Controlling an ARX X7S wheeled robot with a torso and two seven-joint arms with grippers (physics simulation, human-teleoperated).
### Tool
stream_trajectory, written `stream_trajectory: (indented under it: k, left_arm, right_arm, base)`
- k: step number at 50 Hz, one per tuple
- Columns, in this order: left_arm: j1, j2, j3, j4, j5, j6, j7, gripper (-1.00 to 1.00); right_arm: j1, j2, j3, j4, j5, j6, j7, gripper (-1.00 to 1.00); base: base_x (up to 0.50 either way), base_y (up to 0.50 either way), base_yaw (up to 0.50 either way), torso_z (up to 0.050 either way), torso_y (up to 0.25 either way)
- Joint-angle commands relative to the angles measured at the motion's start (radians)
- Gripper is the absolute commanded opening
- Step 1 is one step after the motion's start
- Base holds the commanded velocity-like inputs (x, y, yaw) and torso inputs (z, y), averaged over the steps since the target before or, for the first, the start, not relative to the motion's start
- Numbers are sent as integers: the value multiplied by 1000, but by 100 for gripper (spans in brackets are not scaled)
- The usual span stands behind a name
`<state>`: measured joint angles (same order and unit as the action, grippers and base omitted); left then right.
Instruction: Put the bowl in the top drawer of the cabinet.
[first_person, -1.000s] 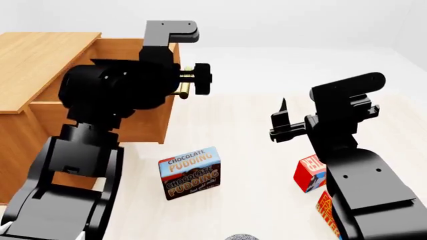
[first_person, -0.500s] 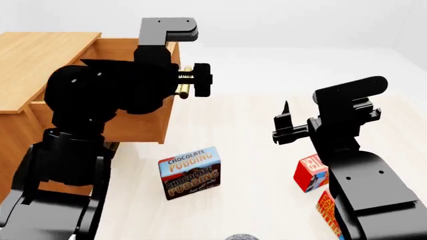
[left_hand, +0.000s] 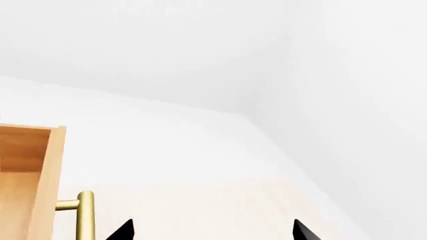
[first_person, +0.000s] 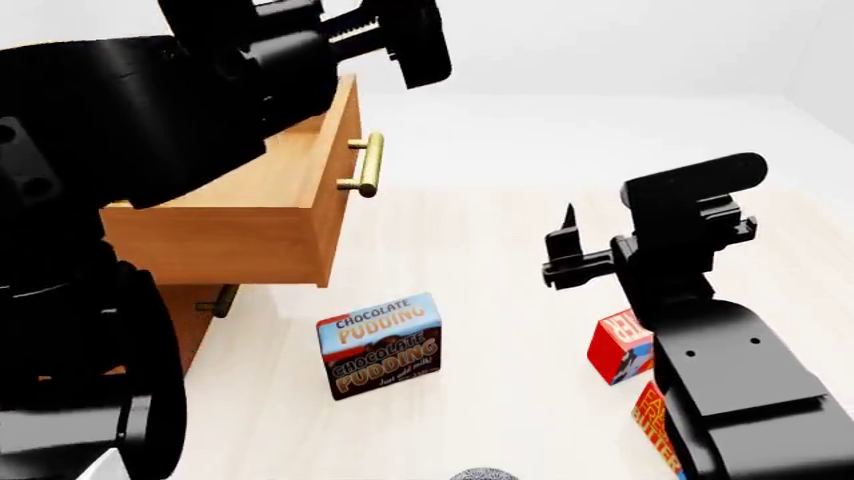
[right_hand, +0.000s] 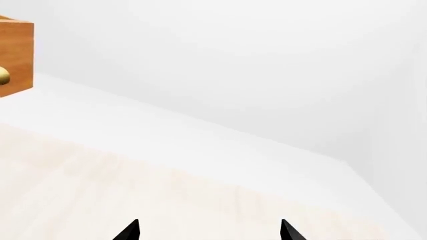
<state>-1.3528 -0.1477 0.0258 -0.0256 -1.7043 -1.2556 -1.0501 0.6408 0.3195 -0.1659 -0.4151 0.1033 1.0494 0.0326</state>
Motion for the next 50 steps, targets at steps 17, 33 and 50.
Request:
stream_trajectory:
  k: [17,33,50]
  left_arm:
    - [650,-100,-165,560,-228,-169,31,100]
    - [973,-89,4,671,446,-169,668,100]
    - [1075,-122,85,532,600,-13,815,100]
  right_arm:
    - [-2,-17,107,27,13,-60,37,100]
    - [-30,-47,133,51,57,-104,19,100]
    - [-57,-46,125,35,62,-119,23,100]
  base:
    - [0,0,0,0,0]
    - [0,0,0,0,0]
    - [0,0,0,0,0]
